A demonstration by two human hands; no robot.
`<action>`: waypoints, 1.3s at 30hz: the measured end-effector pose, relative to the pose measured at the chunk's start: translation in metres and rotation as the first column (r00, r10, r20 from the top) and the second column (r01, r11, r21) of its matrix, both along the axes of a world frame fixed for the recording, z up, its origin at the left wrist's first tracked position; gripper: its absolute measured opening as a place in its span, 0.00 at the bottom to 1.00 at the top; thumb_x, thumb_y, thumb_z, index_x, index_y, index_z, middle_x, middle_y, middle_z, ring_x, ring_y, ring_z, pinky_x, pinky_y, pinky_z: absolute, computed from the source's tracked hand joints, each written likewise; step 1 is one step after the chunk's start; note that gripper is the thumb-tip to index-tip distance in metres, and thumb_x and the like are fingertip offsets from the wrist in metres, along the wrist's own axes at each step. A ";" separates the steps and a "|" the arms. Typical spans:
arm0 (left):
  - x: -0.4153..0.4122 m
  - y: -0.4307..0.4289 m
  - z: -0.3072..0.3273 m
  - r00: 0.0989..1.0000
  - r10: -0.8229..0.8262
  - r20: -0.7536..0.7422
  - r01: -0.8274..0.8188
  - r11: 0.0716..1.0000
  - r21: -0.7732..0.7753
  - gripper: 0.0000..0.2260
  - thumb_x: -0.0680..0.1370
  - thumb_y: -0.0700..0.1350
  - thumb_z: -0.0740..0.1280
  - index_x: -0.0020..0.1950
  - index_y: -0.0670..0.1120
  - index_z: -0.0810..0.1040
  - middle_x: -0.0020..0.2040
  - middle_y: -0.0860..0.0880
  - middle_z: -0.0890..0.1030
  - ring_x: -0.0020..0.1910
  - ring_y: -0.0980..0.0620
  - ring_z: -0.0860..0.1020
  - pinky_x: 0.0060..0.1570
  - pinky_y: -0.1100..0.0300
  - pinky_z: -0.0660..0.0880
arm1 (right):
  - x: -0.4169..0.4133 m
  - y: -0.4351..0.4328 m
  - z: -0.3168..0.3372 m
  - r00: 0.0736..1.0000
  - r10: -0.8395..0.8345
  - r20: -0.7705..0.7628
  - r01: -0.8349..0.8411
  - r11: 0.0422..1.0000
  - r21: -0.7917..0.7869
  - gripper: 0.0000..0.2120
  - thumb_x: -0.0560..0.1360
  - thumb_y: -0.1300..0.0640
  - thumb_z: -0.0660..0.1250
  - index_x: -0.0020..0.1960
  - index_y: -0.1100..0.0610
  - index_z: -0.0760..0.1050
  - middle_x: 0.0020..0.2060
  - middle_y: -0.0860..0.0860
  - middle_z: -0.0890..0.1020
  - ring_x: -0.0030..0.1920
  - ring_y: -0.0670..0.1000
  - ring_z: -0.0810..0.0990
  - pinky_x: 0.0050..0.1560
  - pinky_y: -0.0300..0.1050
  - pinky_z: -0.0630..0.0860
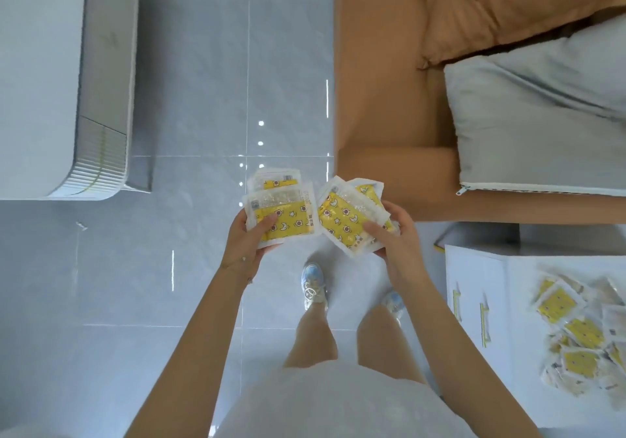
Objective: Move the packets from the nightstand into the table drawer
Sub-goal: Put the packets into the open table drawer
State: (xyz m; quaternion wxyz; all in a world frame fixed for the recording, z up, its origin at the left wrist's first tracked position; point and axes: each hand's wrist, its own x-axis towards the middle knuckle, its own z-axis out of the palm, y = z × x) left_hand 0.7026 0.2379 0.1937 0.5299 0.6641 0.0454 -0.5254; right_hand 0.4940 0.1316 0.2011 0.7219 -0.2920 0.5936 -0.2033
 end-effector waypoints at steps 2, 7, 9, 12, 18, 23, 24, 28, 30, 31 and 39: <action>0.023 0.004 -0.002 0.999 0.037 0.000 -0.037 0.999 -0.010 0.12 0.76 0.39 0.67 0.58 0.49 0.76 0.54 0.47 0.82 0.51 0.49 0.82 0.43 0.57 0.81 | 0.026 0.001 -0.004 1.000 0.004 0.005 -0.004 1.000 0.009 0.21 0.72 0.67 0.70 0.61 0.52 0.72 0.57 0.53 0.80 0.53 0.55 0.82 0.44 0.46 0.80; 0.072 0.006 -0.008 0.990 0.143 -0.006 -0.143 0.990 -0.013 0.10 0.76 0.38 0.66 0.54 0.51 0.77 0.50 0.50 0.83 0.48 0.51 0.83 0.42 0.57 0.81 | 0.087 -0.014 -0.012 0.999 0.040 0.015 -0.041 0.998 0.040 0.22 0.72 0.68 0.69 0.64 0.56 0.71 0.57 0.56 0.80 0.48 0.51 0.84 0.44 0.47 0.80; 0.090 0.003 -0.012 0.982 0.190 -0.008 -0.190 0.982 0.003 0.10 0.76 0.38 0.67 0.55 0.50 0.76 0.50 0.50 0.82 0.49 0.50 0.82 0.43 0.57 0.81 | 0.113 -0.028 -0.014 0.999 0.050 0.014 -0.051 0.997 0.050 0.23 0.72 0.69 0.69 0.65 0.57 0.71 0.54 0.54 0.81 0.45 0.50 0.84 0.40 0.45 0.81; 0.120 -0.007 -0.016 0.967 0.256 -0.016 -0.256 0.967 0.012 0.12 0.76 0.39 0.67 0.58 0.48 0.75 0.51 0.49 0.82 0.50 0.50 0.82 0.44 0.57 0.81 | 0.157 -0.052 -0.017 0.994 0.103 0.021 -0.105 0.992 0.069 0.22 0.73 0.69 0.68 0.63 0.54 0.72 0.52 0.51 0.82 0.47 0.50 0.84 0.39 0.44 0.82; 0.191 -0.037 -0.018 0.920 0.390 -0.039 -0.389 0.921 0.023 0.14 0.76 0.39 0.68 0.60 0.46 0.75 0.55 0.46 0.81 0.53 0.47 0.81 0.45 0.56 0.81 | 0.252 -0.111 -0.018 0.970 0.241 0.027 -0.243 0.968 0.069 0.19 0.73 0.69 0.68 0.59 0.53 0.72 0.51 0.52 0.82 0.48 0.51 0.83 0.45 0.46 0.81; 0.251 -0.062 -0.021 0.875 0.481 -0.061 -0.482 0.876 0.004 0.16 0.76 0.38 0.67 0.64 0.44 0.73 0.58 0.43 0.80 0.54 0.45 0.81 0.46 0.55 0.81 | 0.333 -0.163 -0.013 0.927 0.375 0.003 -0.374 0.925 0.059 0.22 0.72 0.67 0.70 0.63 0.53 0.72 0.56 0.53 0.81 0.54 0.54 0.82 0.54 0.53 0.79; 0.263 -0.067 -0.022 0.865 0.499 -0.059 -0.500 0.866 -0.004 0.17 0.76 0.38 0.67 0.64 0.43 0.73 0.58 0.43 0.80 0.54 0.45 0.81 0.47 0.55 0.81 | 0.350 -0.172 -0.012 0.913 0.407 -0.004 -0.407 0.912 0.053 0.23 0.72 0.67 0.70 0.64 0.53 0.71 0.57 0.53 0.81 0.55 0.54 0.82 0.56 0.53 0.79; 0.311 -0.082 -0.026 0.802 0.594 -0.060 -0.596 0.803 -0.016 0.16 0.76 0.38 0.67 0.64 0.44 0.73 0.58 0.43 0.80 0.54 0.44 0.81 0.46 0.55 0.81 | 0.415 -0.202 -0.009 0.865 0.502 -0.019 -0.501 0.864 0.036 0.22 0.72 0.68 0.70 0.63 0.53 0.72 0.56 0.52 0.81 0.54 0.53 0.82 0.55 0.52 0.79; 0.335 -0.089 -0.028 0.768 0.638 -0.063 -0.640 0.769 -0.016 0.16 0.76 0.38 0.66 0.63 0.43 0.73 0.57 0.43 0.80 0.54 0.44 0.81 0.45 0.55 0.81 | 0.448 -0.214 -0.008 0.858 0.514 -0.006 -0.513 0.857 0.043 0.22 0.73 0.69 0.69 0.62 0.53 0.71 0.53 0.52 0.81 0.51 0.52 0.83 0.52 0.50 0.80; 0.347 -0.092 -0.030 0.749 0.660 -0.063 -0.662 0.750 -0.013 0.15 0.76 0.38 0.66 0.63 0.43 0.73 0.57 0.43 0.80 0.54 0.45 0.81 0.45 0.55 0.81 | 0.464 -0.219 -0.010 0.856 0.517 0.001 -0.517 0.855 0.045 0.22 0.73 0.69 0.69 0.62 0.53 0.71 0.53 0.51 0.81 0.50 0.51 0.83 0.51 0.49 0.81; 0.469 -0.117 -0.047 0.611 0.786 -0.095 -0.789 0.614 0.002 0.12 0.77 0.37 0.66 0.60 0.45 0.74 0.53 0.45 0.81 0.51 0.47 0.81 0.43 0.57 0.82 | 0.614 -0.253 -0.025 0.841 0.540 0.033 -0.541 0.838 0.064 0.20 0.73 0.70 0.68 0.61 0.54 0.71 0.50 0.51 0.82 0.46 0.49 0.84 0.47 0.47 0.82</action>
